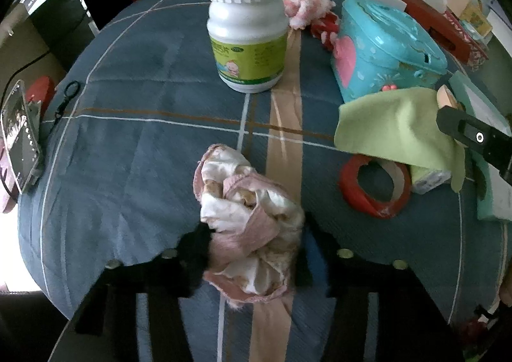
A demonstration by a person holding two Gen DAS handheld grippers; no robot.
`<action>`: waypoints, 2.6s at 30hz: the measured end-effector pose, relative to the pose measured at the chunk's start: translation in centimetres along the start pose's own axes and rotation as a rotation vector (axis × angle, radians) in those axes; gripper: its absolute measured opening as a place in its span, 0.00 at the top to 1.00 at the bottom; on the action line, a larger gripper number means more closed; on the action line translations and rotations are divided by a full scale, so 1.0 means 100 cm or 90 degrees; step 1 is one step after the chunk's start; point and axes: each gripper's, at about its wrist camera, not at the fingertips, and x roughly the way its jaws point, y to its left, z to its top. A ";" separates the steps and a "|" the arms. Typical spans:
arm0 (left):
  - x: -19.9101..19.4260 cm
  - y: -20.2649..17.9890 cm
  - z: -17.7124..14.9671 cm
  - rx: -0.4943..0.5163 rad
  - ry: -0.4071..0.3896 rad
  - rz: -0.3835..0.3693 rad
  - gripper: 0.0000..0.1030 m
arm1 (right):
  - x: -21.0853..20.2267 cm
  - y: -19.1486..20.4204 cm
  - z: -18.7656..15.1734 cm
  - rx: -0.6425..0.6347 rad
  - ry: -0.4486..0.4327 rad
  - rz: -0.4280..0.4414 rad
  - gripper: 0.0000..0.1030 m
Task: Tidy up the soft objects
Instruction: 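Grasp the pink-white scrunchie with the left tool while the right tool grasps the round tan sponge disc, then carry both items over the white tray and open both tools to drop them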
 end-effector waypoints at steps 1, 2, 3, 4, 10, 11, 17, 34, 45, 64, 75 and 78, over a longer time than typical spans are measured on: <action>0.000 0.003 0.001 -0.002 -0.002 0.002 0.58 | 0.000 0.000 0.000 -0.003 -0.002 -0.002 0.47; -0.002 0.004 0.003 -0.006 -0.003 0.004 0.60 | 0.000 0.000 0.000 -0.005 -0.003 -0.004 0.47; -0.003 0.005 0.005 -0.009 -0.002 0.006 0.63 | 0.000 0.000 0.000 -0.007 -0.004 -0.006 0.47; -0.004 0.006 0.008 -0.013 -0.001 0.008 0.64 | -0.001 0.000 0.001 -0.007 -0.004 -0.006 0.47; -0.013 0.009 0.022 -0.033 -0.003 0.020 0.73 | -0.011 -0.006 0.003 0.006 -0.022 0.004 0.47; -0.017 0.009 0.026 -0.036 -0.007 0.020 0.75 | -0.013 -0.007 0.004 0.009 -0.026 0.005 0.47; -0.053 0.008 0.044 -0.047 -0.044 0.018 0.77 | -0.028 -0.016 0.008 0.038 -0.049 0.014 0.47; -0.091 -0.125 0.072 0.107 -0.141 -0.057 0.77 | -0.076 -0.102 0.011 0.170 -0.103 -0.066 0.47; -0.065 -0.212 0.077 0.188 -0.122 -0.101 0.77 | -0.090 -0.196 -0.013 0.328 -0.067 -0.182 0.47; -0.039 -0.324 0.055 0.311 -0.094 -0.177 0.70 | -0.127 -0.282 -0.066 0.526 -0.065 -0.313 0.47; -0.037 -0.302 0.065 0.259 -0.095 -0.203 0.20 | -0.141 -0.277 -0.066 0.520 -0.079 -0.371 0.31; -0.041 -0.283 0.070 0.226 -0.099 -0.190 0.13 | -0.137 -0.274 -0.062 0.506 -0.069 -0.371 0.22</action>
